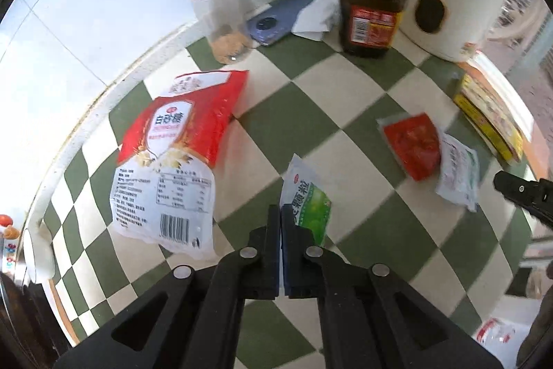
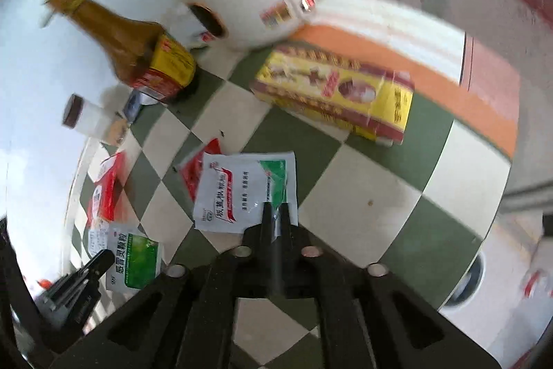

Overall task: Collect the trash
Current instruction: 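Grasp the green medicine sachet with the left tool while the right tool reaches for the white sachet, then grasp the white-and-green sachet with the right tool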

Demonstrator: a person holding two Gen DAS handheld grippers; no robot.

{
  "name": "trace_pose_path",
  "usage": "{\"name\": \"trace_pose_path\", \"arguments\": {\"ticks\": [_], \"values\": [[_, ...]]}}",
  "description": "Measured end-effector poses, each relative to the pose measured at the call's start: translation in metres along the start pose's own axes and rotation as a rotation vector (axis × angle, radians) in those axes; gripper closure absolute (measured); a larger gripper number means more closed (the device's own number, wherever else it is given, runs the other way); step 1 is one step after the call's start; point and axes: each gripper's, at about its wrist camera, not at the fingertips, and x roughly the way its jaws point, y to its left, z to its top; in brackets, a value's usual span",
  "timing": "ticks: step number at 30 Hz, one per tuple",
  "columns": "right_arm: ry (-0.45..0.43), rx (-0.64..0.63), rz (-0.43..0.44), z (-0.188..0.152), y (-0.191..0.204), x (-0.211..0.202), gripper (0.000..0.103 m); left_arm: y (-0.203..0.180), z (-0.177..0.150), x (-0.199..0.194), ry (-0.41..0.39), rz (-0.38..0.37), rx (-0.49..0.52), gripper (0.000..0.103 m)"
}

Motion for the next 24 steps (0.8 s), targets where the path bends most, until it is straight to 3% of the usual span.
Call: {"name": "trace_pose_path", "arguments": {"ticks": [1, 2, 6, 9, 10, 11, 12, 14, 20, 24], "values": [[0.019, 0.013, -0.008, 0.002, 0.001, 0.007, 0.045, 0.000, 0.005, 0.006, 0.002, 0.017, -0.002, 0.103], [0.022, 0.023, -0.001, 0.001, 0.002, 0.010, 0.035, 0.000, 0.010, 0.014, 0.007, 0.026, -0.009, 0.103], [0.056, -0.011, -0.084, 0.012, 0.024, 0.051, 0.032, 0.000, 0.028, 0.041, 0.030, 0.035, -0.028, 0.103], [0.019, -0.136, -0.192, 0.008, 0.056, 0.063, 0.051, 0.002, 0.033, 0.047, 0.036, 0.031, -0.041, 0.103], [0.008, -0.164, -0.227, 0.006, 0.062, 0.066, 0.076, 0.002, 0.033, 0.046, 0.035, 0.030, -0.042, 0.103], [-0.008, -0.199, -0.264, 0.002, 0.068, 0.070, 0.093, 0.002, 0.033, 0.045, 0.034, 0.025, -0.044, 0.103], [-0.016, -0.204, -0.259, 0.001, 0.069, 0.072, 0.093, 0.002, 0.033, 0.043, 0.032, 0.021, -0.045, 0.103], [-0.026, -0.188, -0.225, -0.002, 0.065, 0.070, 0.103, 0.004, 0.032, 0.038, 0.024, 0.013, -0.047, 0.103], [-0.105, -0.116, -0.096, -0.015, 0.043, 0.031, 0.103, 0.006, 0.026, 0.012, -0.014, -0.013, -0.034, 0.103], [-0.136, -0.060, -0.007, -0.016, 0.031, 0.006, 0.103, 0.007, 0.023, 0.004, -0.048, 0.026, -0.030, 0.103]]}}
